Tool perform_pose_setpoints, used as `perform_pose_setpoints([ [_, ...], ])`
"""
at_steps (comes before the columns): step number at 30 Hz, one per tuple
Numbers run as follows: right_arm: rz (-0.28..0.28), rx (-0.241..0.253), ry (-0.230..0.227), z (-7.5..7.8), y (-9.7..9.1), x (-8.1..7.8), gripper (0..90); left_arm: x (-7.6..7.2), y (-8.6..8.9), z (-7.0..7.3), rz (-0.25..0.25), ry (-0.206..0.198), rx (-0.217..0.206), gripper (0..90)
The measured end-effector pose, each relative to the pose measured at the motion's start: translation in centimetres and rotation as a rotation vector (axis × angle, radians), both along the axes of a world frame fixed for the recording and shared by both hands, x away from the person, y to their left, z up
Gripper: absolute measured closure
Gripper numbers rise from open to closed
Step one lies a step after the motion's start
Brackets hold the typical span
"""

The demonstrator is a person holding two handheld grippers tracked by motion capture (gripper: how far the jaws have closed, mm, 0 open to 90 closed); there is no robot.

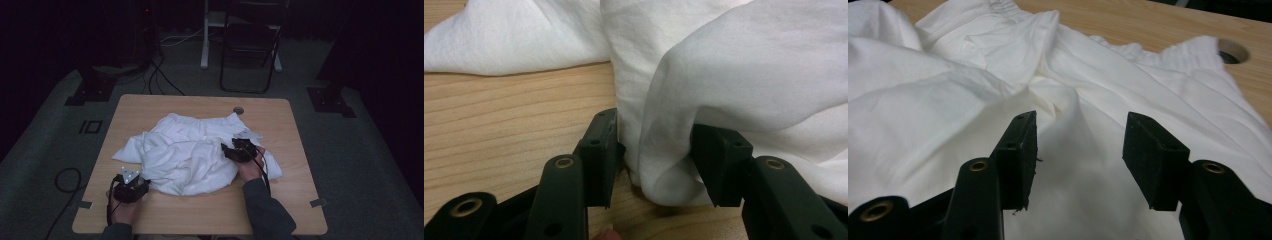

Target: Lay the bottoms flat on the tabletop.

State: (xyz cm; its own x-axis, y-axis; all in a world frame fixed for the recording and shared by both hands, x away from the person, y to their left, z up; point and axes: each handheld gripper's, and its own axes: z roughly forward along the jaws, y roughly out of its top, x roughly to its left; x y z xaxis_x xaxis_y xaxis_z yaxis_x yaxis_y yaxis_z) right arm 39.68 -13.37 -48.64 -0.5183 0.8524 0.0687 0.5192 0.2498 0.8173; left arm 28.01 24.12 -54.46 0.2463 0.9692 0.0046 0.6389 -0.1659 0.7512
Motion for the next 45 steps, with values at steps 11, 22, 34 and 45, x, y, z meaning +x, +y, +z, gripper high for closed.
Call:
perform_pose_setpoints([
  [11,0.027,-0.156,0.085,-1.8,0.9,1.1,88.3,0.0,0.0,0.0,0.0,0.001,-0.002,54.2],
  [22,0.031,-0.194,0.018,-0.9,-4.0,-8.0,88.6,-0.1,0.3,0.0,0.011,0.01,-0.014,53.5],
  [34,-0.045,-0.169,0.054,-2.2,-9.0,-16.3,86.3,-0.1,0.3,0.0,-0.004,0.015,-0.049,51.7],
  [45,-0.017,-0.138,-0.066,1.3,-6.3,-12.3,49.9,-0.1,0.2,0.0,-0.006,0.013,-0.041,51.6],
])
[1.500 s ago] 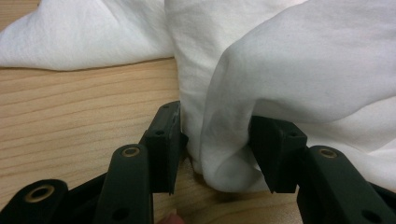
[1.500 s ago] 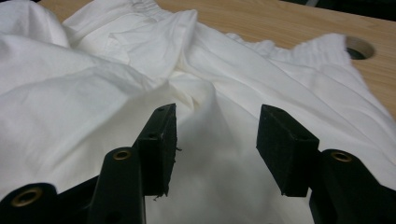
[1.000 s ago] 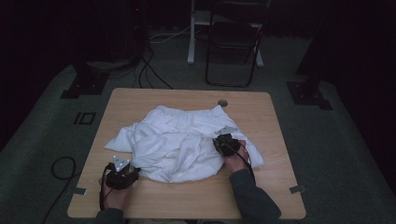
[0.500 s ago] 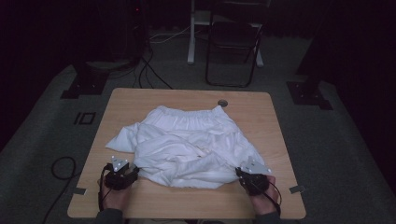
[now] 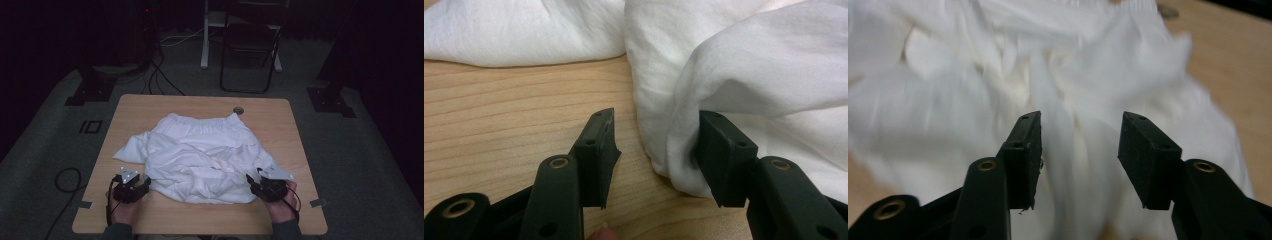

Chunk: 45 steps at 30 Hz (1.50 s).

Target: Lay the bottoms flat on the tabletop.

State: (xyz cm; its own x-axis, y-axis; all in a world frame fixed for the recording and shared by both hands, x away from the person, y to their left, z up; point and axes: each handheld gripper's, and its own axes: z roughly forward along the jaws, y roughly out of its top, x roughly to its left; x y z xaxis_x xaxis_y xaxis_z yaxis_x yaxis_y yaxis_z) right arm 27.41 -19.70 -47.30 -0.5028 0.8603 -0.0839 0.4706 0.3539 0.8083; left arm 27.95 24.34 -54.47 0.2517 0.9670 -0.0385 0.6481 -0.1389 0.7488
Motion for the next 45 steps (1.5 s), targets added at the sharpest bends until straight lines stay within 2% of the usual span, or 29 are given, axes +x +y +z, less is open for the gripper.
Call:
perform_pose_setpoints([
  [2,0.024,-0.001,-0.004,0.5,1.2,1.5,47.8,0.0,0.0,0.0,0.0,0.0,0.0,51.5],
  [6,0.073,-0.039,0.001,0.7,4.3,4.7,46.9,0.0,0.0,0.0,0.0,0.001,-0.001,51.5],
  [9,0.102,-0.087,0.032,-0.1,6.5,7.1,45.8,0.1,0.0,0.0,-0.002,0.0,0.0,51.6],
  [12,0.113,-0.143,0.092,-1.8,7.7,8.9,45.8,0.0,0.0,0.0,-0.003,0.0,0.0,51.6],
  [13,0.109,-0.162,0.115,-2.5,7.8,9.3,49.4,0.0,0.0,0.0,-0.003,0.0,0.0,51.5],
  [15,0.093,-0.191,0.161,-3.5,7.4,9.5,64.5,0.0,0.0,0.0,-0.004,0.001,0.001,51.6],
  [17,0.065,-0.187,0.176,-3.9,6.4,8.8,75.7,0.0,0.0,0.0,-0.004,0.001,0.004,51.5],
  [18,0.065,-0.187,0.176,-3.9,6.4,8.8,75.7,0.0,0.0,0.0,-0.004,0.001,0.004,51.5],
  [19,0.052,-0.193,0.177,-4.0,5.8,8.3,79.9,0.0,0.0,0.0,-0.005,0.001,0.007,51.5],
  [21,0.006,-0.184,0.177,-3.9,3.5,6.3,84.6,0.0,0.0,0.0,-0.003,0.002,0.012,51.3],
  [22,0.006,-0.184,0.177,-3.9,3.5,6.3,84.6,-0.1,0.0,0.0,-0.001,0.0,0.012,51.3],
  [23,-0.016,-0.177,0.18,-3.7,2.0,4.9,85.0,-0.1,-0.1,0.0,-0.002,0.002,0.014,51.1],
  [24,-0.016,-0.177,0.18,-3.7,2.0,4.9,85.0,-0.1,-0.1,0.0,-0.002,0.002,0.014,51.1],
  [25,-0.032,-0.166,0.182,-3.6,0.7,3.3,85.2,-0.1,-0.1,0.0,-0.001,0.003,0.013,50.7],
  [26,-0.032,-0.166,0.182,-3.6,0.7,3.3,85.2,-0.1,-0.1,0.0,-0.001,0.003,0.013,50.7],
  [29,-0.055,-0.164,0.185,-3.5,-1.0,1.3,85.2,-0.3,-0.1,0.1,-0.006,0.005,0.014,50.3],
  [31,-0.102,-0.148,0.193,-3.6,-2.9,-0.8,85.1,-0.4,-0.2,0.1,-0.006,0.007,0.018,49.8],
  [32,-0.102,-0.148,0.193,-3.6,-2.9,-0.8,85.1,-0.4,-0.2,0.1,-0.007,0.004,0.019,49.8],
  [33,-0.138,-0.133,0.193,-3.6,-4.0,-1.9,84.9,-0.5,-0.2,0.2,-0.007,0.004,0.02,49.6],
  [34,-0.138,-0.133,0.193,-3.6,-4.0,-1.9,84.9,-0.5,-0.2,0.2,-0.007,0.004,0.02,49.6],
  [35,-0.17,-0.126,0.199,-3.7,-5.1,-2.8,84.8,-0.5,-0.2,0.2,-0.006,0.006,0.02,49.5],
  [38,-0.205,-0.121,0.21,-3.8,-6.1,-3.5,84.3,-0.6,-0.1,0.2,-0.005,0.006,0.013,48.9],
  [39,-0.232,-0.109,0.223,-3.9,-7.0,-3.9,83.3,-0.7,-0.1,0.3,-0.005,0.008,0.01,48.3],
  [40,-0.232,-0.109,0.223,-3.9,-7.0,-3.9,83.3,-0.7,-0.1,0.3,-0.005,0.008,0.01,48.1],
  [41,-0.246,-0.097,0.223,-3.8,-7.6,-4.1,77.8,-0.7,-0.1,0.2,-0.004,0.009,0.003,47.8],
  [42,-0.246,-0.097,0.223,-3.8,-7.6,-4.1,77.8,-0.8,-0.1,0.2,-0.005,0.01,0.0,47.8],
  [43,-0.241,-0.084,0.217,-3.6,-7.8,-4.1,73.4,-0.9,-0.1,0.3,-0.007,0.011,-0.002,47.8],
  [44,-0.215,-0.047,0.186,-3.0,-7.9,-4.3,64.6,-1.0,0.0,0.3,-0.009,0.008,-0.003,47.6],
  [45,-0.173,-0.007,0.131,-1.8,-7.8,-4.6,56.0,-1.1,0.0,0.4,-0.007,0.003,-0.006,46.9],
])
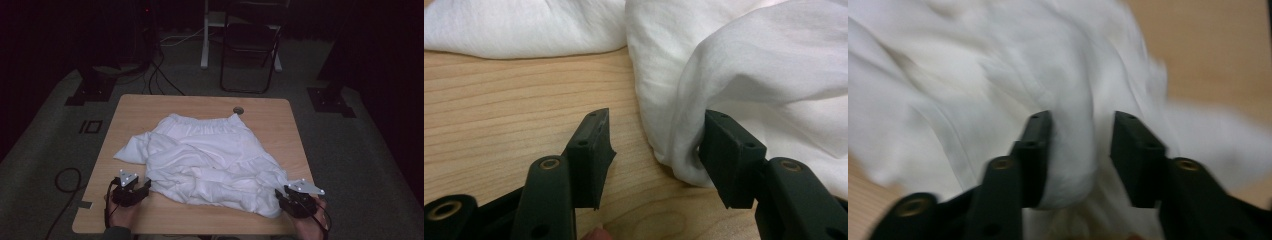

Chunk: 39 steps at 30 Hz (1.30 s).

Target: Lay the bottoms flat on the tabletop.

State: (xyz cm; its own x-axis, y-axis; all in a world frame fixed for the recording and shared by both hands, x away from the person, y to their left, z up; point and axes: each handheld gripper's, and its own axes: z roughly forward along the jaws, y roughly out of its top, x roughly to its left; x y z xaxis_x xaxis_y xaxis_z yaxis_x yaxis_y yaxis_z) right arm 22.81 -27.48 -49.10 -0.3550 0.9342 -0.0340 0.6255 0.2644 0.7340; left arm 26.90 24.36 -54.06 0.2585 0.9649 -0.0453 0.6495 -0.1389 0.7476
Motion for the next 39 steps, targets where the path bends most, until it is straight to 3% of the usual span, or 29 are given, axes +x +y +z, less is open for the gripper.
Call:
perform_pose_setpoints([
  [1,0.0,0.0,0.0,0.0,0.0,0.0,56.0,0.0,0.0,0.0,0.0,0.0,0.0,46.9],
  [2,0.03,0.009,-0.056,1.4,0.7,-0.2,49.9,0.0,0.0,0.0,0.001,-0.001,0.0,46.8],
  [3,0.03,0.009,-0.056,1.4,0.7,-0.2,49.9,0.0,0.0,0.0,0.001,0.001,0.0,46.8],
  [4,0.062,0.017,-0.106,2.7,1.6,0.1,46.4,0.0,0.0,0.0,0.001,0.004,0.001,46.7],
  [6,0.077,0.021,-0.118,3.1,2.1,0.3,46.2,0.0,0.1,0.0,0.002,0.003,0.002,46.7],
  [9,0.131,0.03,-0.14,3.9,4.4,1.7,46.7,-0.1,0.2,0.1,0.007,0.0,-0.003,46.5],
  [13,0.205,0.051,-0.135,3.0,7.3,4.3,50.6,-0.3,0.6,0.1,0.016,0.003,-0.015,46.2],
  [14,0.213,0.036,-0.108,1.7,8.3,5.8,51.1,-0.4,0.8,0.2,0.019,0.001,-0.02,46.2],
  [15,0.213,0.036,-0.108,1.7,8.3,5.8,51.1,-0.4,0.8,0.2,0.019,0.001,-0.02,46.2],
  [16,0.203,0.002,-0.066,0.2,8.9,7.0,51.3,-0.5,0.9,0.3,0.022,-0.001,-0.027,46.2],
  [17,0.203,0.002,-0.066,0.2,8.9,7.0,51.3,-0.5,1.0,0.3,0.021,0.001,-0.033,46.2],
  [18,0.184,-0.05,-0.026,-1.2,9.0,7.5,51.3,-0.7,1.2,0.5,0.015,-0.003,-0.05,46.3],
  [22,0.136,-0.09,0.012,-2.7,7.8,6.7,51.7,-1.0,1.1,1.4,0.006,-0.037,-0.048,46.6],
  [26,0.106,-0.086,0.028,-3.1,6.5,5.9,51.3,-0.9,0.6,2.8,-0.014,-0.078,-0.044,47.0],
  [28,0.052,-0.11,0.036,-3.3,5.2,4.8,50.1,-0.5,0.1,3.6,-0.035,-0.1,-0.039,47.2],
  [29,0.052,-0.11,0.036,-3.3,5.2,4.8,50.1,-0.5,0.1,3.6,-0.035,-0.1,-0.039,47.2],
  [30,0.024,-0.1,0.042,-3.4,4.3,4.2,50.1,-0.3,-0.3,4.0,-0.046,-0.106,-0.041,47.2],
  [33,0.018,-0.089,0.051,-3.9,3.8,4.0,50.1,0.6,-1.4,4.9,-0.088,-0.119,-0.036,47.2],
  [36,0.011,-0.083,0.061,-4.5,3.9,4.1,49.7,2.1,-3.9,6.1,-0.156,-0.142,-0.002,45.6],
  [39,0.007,-0.077,0.056,-4.6,4.0,4.2,49.5,3.1,-5.2,6.4,-0.182,-0.134,0.025,42.5],
])
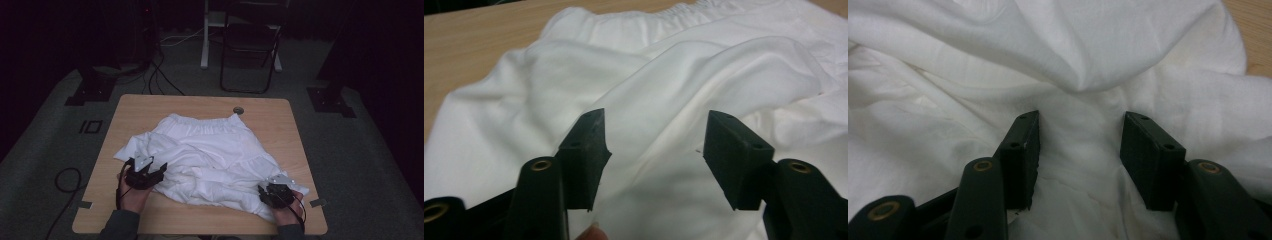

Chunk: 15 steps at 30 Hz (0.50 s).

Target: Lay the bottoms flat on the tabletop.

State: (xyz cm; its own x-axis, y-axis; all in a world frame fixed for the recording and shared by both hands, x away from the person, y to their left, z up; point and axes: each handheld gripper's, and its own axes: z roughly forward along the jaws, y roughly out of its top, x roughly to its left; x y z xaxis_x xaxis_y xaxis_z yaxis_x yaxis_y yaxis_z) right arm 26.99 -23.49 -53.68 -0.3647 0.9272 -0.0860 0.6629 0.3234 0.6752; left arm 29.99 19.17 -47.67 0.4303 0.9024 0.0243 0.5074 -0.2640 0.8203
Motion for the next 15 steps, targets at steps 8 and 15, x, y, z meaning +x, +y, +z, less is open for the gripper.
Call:
perform_pose_setpoints([
  [8,-0.005,0.058,-0.022,-0.5,-0.6,0.0,48.0,3.5,-4.7,0.4,-0.094,0.038,0.026,28.8],
  [15,-0.002,0.068,-0.027,-0.5,-0.7,0.0,48.0,5.5,-8.9,-0.1,-0.196,0.067,0.034,25.2],
])
